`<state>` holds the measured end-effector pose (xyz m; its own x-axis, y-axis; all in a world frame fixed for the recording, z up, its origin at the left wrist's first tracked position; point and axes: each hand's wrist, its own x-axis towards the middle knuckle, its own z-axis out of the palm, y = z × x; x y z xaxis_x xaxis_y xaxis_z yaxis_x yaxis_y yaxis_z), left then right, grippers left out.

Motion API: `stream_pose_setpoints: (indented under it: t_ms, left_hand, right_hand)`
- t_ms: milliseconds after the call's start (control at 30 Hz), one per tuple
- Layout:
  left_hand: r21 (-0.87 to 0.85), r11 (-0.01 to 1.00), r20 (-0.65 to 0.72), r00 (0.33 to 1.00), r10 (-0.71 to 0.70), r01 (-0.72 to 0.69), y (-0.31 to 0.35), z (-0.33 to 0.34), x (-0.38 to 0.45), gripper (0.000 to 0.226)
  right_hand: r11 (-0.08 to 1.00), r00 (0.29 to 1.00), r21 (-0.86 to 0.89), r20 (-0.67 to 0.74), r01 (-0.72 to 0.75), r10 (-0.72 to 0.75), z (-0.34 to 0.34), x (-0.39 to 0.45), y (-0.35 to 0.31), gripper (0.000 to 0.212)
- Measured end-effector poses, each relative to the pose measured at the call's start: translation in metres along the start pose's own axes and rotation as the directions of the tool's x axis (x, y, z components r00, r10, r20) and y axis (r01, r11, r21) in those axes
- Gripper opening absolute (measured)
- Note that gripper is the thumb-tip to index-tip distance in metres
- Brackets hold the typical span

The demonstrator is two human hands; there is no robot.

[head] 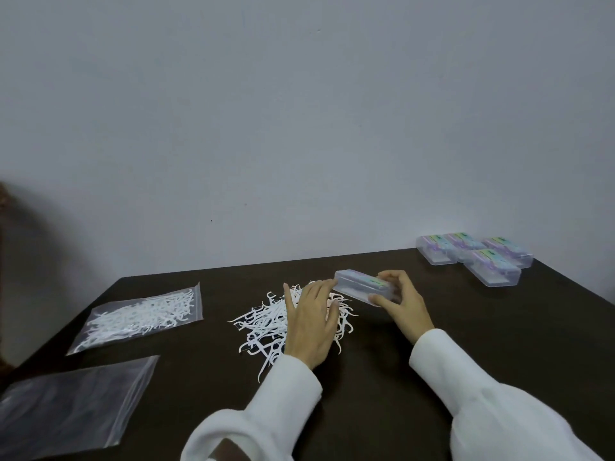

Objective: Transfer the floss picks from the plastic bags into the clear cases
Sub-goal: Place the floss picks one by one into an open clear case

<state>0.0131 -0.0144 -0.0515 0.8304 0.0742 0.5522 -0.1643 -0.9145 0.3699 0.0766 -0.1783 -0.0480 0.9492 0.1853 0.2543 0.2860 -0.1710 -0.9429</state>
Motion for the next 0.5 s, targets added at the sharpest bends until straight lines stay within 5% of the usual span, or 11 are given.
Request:
stream_pose_setpoints:
  t_ms: [167, 267, 433, 500]
  left_hand:
    - [-0.157, 0.978, -0.022, 0.990, -0.141, 0.135, -0.004, -0.002, 0.003, 0.044]
    - [-0.244, 0.954, 0.074, 0.984, -0.160, 0.173, -0.006, -0.004, 0.004, 0.051]
    - [-0.623, 0.747, 0.163, 0.973, -0.165, 0.231, -0.001, -0.016, 0.007, 0.053]
    - [-0.698, 0.675, 0.141, 0.970, -0.198, 0.239, 0.002, -0.020, 0.008, 0.047]
  right_hand:
    - [0.980, 0.999, 0.194, 0.018, 0.045, -0.050, 0.003, 0.001, -0.006, 0.032]
    - [0.970, 0.993, 0.236, 0.091, 0.053, -0.077, 0.005, 0.000, -0.010, 0.032]
    - [0.948, 0.985, 0.314, 0.137, 0.058, -0.106, 0.005, -0.001, -0.015, 0.056]
    - [0.955, 0.981, 0.293, 0.165, 0.050, -0.102, 0.005, -0.002, -0.016, 0.049]
